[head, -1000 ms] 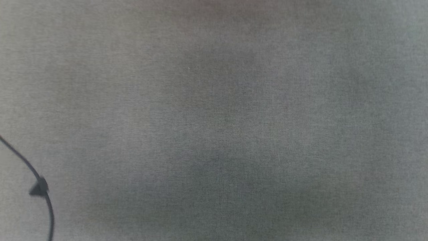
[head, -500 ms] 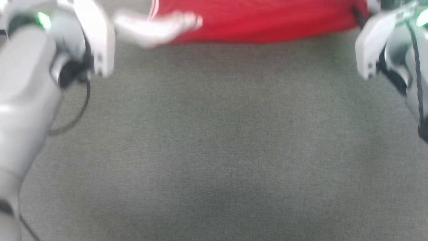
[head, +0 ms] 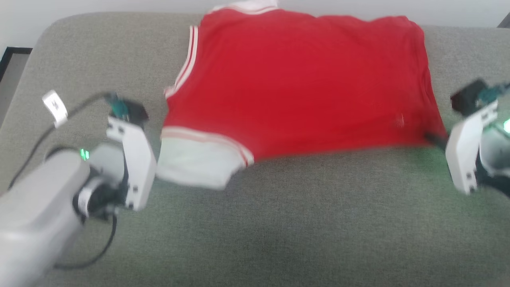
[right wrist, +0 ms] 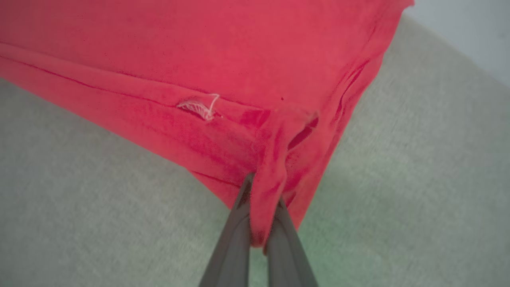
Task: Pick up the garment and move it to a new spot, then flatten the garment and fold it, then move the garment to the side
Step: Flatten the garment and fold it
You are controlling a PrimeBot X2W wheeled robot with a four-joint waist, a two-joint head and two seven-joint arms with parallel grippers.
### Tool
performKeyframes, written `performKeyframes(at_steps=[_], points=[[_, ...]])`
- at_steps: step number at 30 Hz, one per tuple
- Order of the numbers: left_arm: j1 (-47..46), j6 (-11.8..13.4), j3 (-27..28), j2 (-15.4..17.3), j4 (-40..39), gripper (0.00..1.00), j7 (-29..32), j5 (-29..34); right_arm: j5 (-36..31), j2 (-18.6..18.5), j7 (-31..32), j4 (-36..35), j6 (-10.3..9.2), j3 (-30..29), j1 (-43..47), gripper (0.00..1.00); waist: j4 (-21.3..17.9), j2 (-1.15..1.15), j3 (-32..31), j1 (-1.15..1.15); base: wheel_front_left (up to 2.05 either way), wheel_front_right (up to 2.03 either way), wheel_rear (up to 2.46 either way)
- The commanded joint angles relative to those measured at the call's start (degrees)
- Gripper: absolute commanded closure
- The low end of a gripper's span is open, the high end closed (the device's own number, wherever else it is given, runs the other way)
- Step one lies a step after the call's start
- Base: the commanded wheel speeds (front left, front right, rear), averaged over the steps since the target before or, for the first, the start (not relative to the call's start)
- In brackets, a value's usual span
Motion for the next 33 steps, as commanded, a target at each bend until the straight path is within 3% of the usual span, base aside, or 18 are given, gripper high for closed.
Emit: performKeyframes(at_steps=[1, 6, 13, 19, 26, 33], points=[[2.18, 1.40, -0.28, 1.54, -2.56, 1.00, 1.50, -1.31, 1.52, -1.71, 1.75, -2.26, -0.02, 0.98, 2.00, 1.00, -0.01, 0.00, -0.01, 0.00, 0.00, 0.00, 0.00], [7.80, 6.52, -1.35, 5.72, -12.02, 1.00, 6.18, -3.38, 6.04, -7.56, 7.29, -9.91, -0.03, 2.81, 6.12, 1.00, -0.17, 0.00, 0.17, 0.00, 0.00, 0.00, 0.00], [13.28, 11.65, -3.16, 10.26, -22.39, 1.00, 11.63, -5.95, 11.69, -13.77, 13.15, -18.42, -0.02, 4.59, 11.95, 1.00, -0.55, 0.00, 0.54, 0.00, 0.00, 0.00, 0.00], [13.12, 14.25, -0.98, 12.99, -27.63, 1.00, 10.32, -5.94, 11.80, -15.04, 10.52, -20.59, -0.03, 1.58, 13.41, 1.00, -1.31, 0.00, 1.34, 0.00, 0.00, 0.00, 0.00], [6.41, 12.07, 3.14, 13.82, -26.93, 1.00, 4.50, -0.93, 6.95, -11.28, 5.38, -18.51, -0.03, -4.49, 11.14, 1.00, -2.74, 0.00, 2.41, 0.00, 0.00, 0.00, 0.00], [-3.24, 6.30, 3.81, 10.12, -18.04, 1.00, 0.67, 5.01, -1.46, -5.81, 1.03, -14.79, -0.03, -9.01, 6.91, 1.00, -4.09, 0.00, 3.99, 0.00, 0.00, 0.00, 0.00]])
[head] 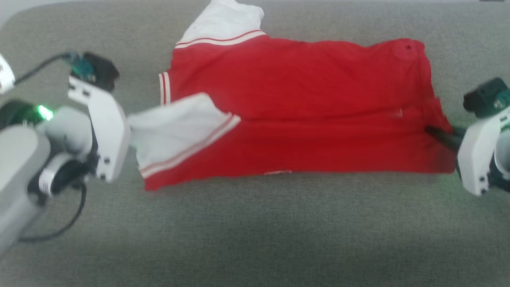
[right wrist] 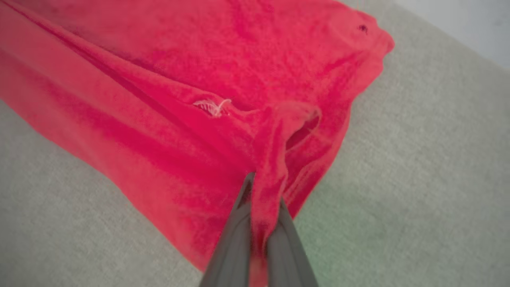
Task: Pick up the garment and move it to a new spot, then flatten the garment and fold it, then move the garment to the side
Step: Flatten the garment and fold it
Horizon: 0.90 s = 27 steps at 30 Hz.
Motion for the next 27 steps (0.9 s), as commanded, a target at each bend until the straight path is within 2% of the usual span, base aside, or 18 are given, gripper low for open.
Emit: performKeyframes(at_steps=[1, 9, 15, 17, 19, 20, 21, 22, 23, 24, 25, 27], points=[[-2.75, -1.48, -0.05, -1.50, 2.82, 1.00, -1.40, 1.67, -1.82, 1.49, -1.14, 1.53, -0.04, -1.04, -1.56, 1.00, -0.53, 0.00, 0.90, 0.00, 0.00, 0.00, 0.00], [-10.14, -8.15, -1.31, -9.47, 19.31, 1.00, -5.63, 4.33, -6.87, 7.77, -2.03, 8.88, -0.03, -1.71, -6.53, 1.00, -1.81, 0.00, 4.05, 0.00, 0.00, 0.00, 0.00], [-12.30, -11.49, -2.68, -14.88, 30.86, 1.00, -5.85, 3.58, -8.81, 12.25, -2.41, 15.16, -0.03, -0.27, -9.95, 1.00, -2.40, 0.00, 5.78, 0.00, 0.00, 0.00, 0.00], [-12.66, -12.00, -2.66, -15.73, 32.59, 0.98, -6.10, 3.34, -9.02, 12.80, -2.27, 16.15, -0.03, 0.01, -10.49, 1.00, -2.44, 0.00, 6.00, 0.00, 0.00, 0.00, 0.00], [-13.08, -12.78, -2.62, -17.40, 35.90, 0.79, -6.07, 2.51, -8.98, 13.94, -2.07, 17.72, -0.03, 0.78, -11.21, 1.00, -2.44, 0.00, 6.29, 0.00, 0.00, 0.00, 0.00], [-13.21, -12.89, -2.60, -18.01, 37.43, 0.58, -5.88, 2.16, -8.83, 14.34, -1.93, 18.43, -0.03, 1.14, -11.51, 1.00, -2.46, 0.00, 6.37, 0.00, 0.00, 0.00, 0.00], [-13.45, -13.06, -2.55, -18.61, 38.87, 0.20, -5.96, 1.95, -8.73, 14.61, -1.75, 19.05, -0.03, 1.54, -11.81, 1.00, -2.48, 0.00, 6.41, 0.00, 0.00, 0.00, 0.00], [-13.78, -13.05, -2.37, -19.08, 40.14, 0.00, -6.14, 1.72, -8.61, 14.91, -1.72, 19.62, -0.03, 1.83, -12.21, 0.88, -2.48, 0.00, 6.37, 0.00, 0.00, 0.00, 0.00], [-14.09, -13.04, -2.12, -19.42, 41.16, 0.00, -5.98, 1.42, -8.35, 15.24, -1.61, 20.20, -0.03, 1.94, -12.53, 0.68, -2.49, 0.00, 6.24, 0.00, 0.00, 0.00, 0.00], [-14.57, -13.35, -2.09, -19.68, 41.91, 0.00, -5.83, 1.56, -8.00, 15.45, -1.46, 20.55, -0.03, 2.04, -12.76, 0.55, -2.45, 0.00, 6.02, 0.00, 0.00, 0.00, 0.00], [-14.99, -13.41, -1.85, -19.99, 42.52, 0.00, -5.70, 1.24, -7.75, 15.55, -1.29, 20.72, -0.03, 2.25, -12.91, 0.00, -2.39, 0.00, 5.70, 0.00, 0.00, 0.00, 0.00], [-15.73, -13.75, -1.96, -20.24, 43.20, 0.00, -5.08, 1.10, -7.49, 15.27, -1.64, 21.06, -0.01, 2.32, -13.28, 0.00, -2.13, 0.00, 4.99, 0.00, 0.00, 0.00, 0.00]])
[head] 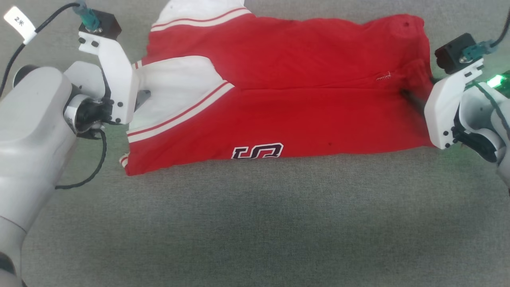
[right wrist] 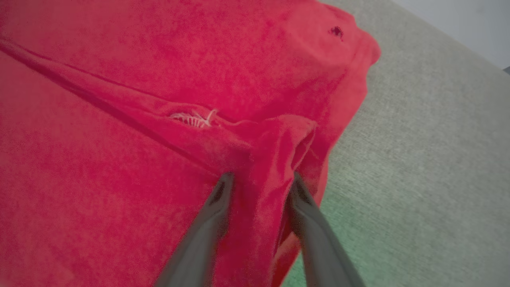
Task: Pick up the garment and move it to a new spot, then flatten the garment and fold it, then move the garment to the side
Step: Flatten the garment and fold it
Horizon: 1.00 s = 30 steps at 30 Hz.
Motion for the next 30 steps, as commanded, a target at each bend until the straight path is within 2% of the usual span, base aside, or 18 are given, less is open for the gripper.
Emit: performKeyframes(at_steps=[1, 6, 10, 13, 19, 25, 30], points=[[-1.02, -0.23, -0.11, -0.04, 0.16, 0.00, 0.26, 0.39, 0.42, 0.01, -0.40, 0.17, 0.02, 0.18, -0.18, 0.00, 0.35, 0.00, -0.67, 0.00, 0.00, 0.00, 0.00], [-1.53, 0.38, -0.85, 0.48, -1.23, 0.00, 2.24, 0.83, 0.32, -1.21, -4.18, 0.18, 0.01, -1.59, 0.55, 0.00, 1.45, 0.00, -2.61, 0.00, 0.00, 0.00, 0.00], [-0.35, 1.89, -1.47, 1.15, -4.75, 0.00, 4.66, 0.59, -1.90, -1.51, -11.05, 0.32, 0.01, -5.30, 1.15, 0.00, 2.39, 0.00, -4.10, 0.00, 0.00, 0.00, 0.00], [0.99, 3.34, -1.53, 1.64, -8.16, 0.00, 6.50, -0.31, -5.04, -0.87, -17.75, 1.65, 0.01, -9.74, 1.82, 0.00, 2.86, 0.00, -5.04, 0.00, 0.00, 0.00, 0.00], [5.12, 7.53, -1.72, 3.99, -15.42, 0.00, 11.15, -2.70, -13.26, 2.80, -29.22, 3.82, 0.01, -21.44, 3.43, 0.00, 2.18, 0.00, -6.37, 0.00, 0.00, 0.00, 0.00], [9.10, 12.37, -1.00, 6.58, -21.57, 0.00, 14.85, -5.14, -21.69, 7.58, -32.20, 0.36, 0.01, -33.66, 7.21, 0.00, 0.17, 0.00, -6.60, 0.00, 0.00, 0.00, 0.00], [11.60, 16.29, -1.11, 8.44, -25.15, 0.00, 17.27, -6.22, -27.04, 10.88, -30.07, -6.21, 0.01, -41.55, 11.78, 0.00, -1.71, 0.00, -5.86, 0.00, 0.00, 0.00, 0.00]])
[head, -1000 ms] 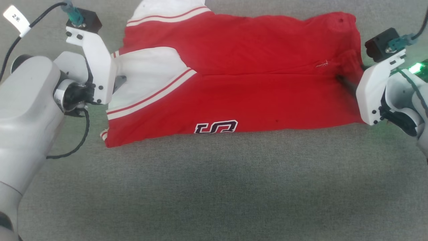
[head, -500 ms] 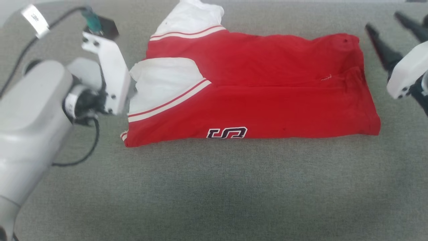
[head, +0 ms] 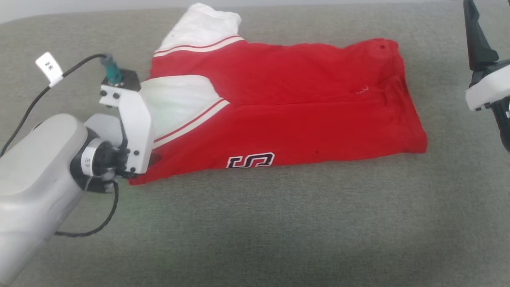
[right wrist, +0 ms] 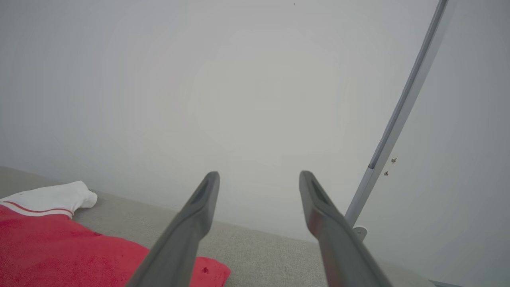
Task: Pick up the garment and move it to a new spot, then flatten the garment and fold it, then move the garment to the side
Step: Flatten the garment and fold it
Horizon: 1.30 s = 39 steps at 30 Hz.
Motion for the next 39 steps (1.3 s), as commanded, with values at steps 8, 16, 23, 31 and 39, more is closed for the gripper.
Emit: performKeyframes(at_steps=[8, 16, 23, 31, 39], points=[[4.03, 4.81, 1.14, 1.88, 0.33, 0.00, 1.26, -2.30, -4.63, 4.42, 6.06, -12.38, 0.00, -8.73, 7.46, 0.00, -2.70, 0.00, 1.99, 0.00, 0.00, 0.00, 0.00], [8.66, 4.43, 2.89, 0.94, 7.55, 1.00, -1.59, -5.48, -4.87, 6.45, 16.69, -23.37, 0.00, -12.30, 15.62, 0.00, -3.36, 0.00, 2.41, 0.00, 0.00, 0.00, 0.00], [9.05, 1.71, 2.35, -1.34, 10.55, 1.00, -2.52, -6.02, 0.43, 4.67, 32.23, -26.35, 0.01, -7.62, 20.96, 0.00, -2.47, 0.00, 2.02, 0.00, 0.00, 0.00, 0.00], [8.45, -0.18, 1.83, -4.57, 11.78, 1.00, -3.76, -6.30, 4.49, 3.66, 49.46, -23.43, 0.00, -5.85, 21.04, 0.00, -0.53, 0.00, 3.51, 0.00, 0.00, 0.00, 0.00], [6.76, -2.05, 1.26, -7.32, 13.62, 1.00, -5.11, -5.54, 5.77, 2.86, 57.62, -17.13, 0.00, -3.63, 16.85, 0.00, 1.59, 0.00, 5.38, 0.00, 0.00, 0.00, 0.00]])
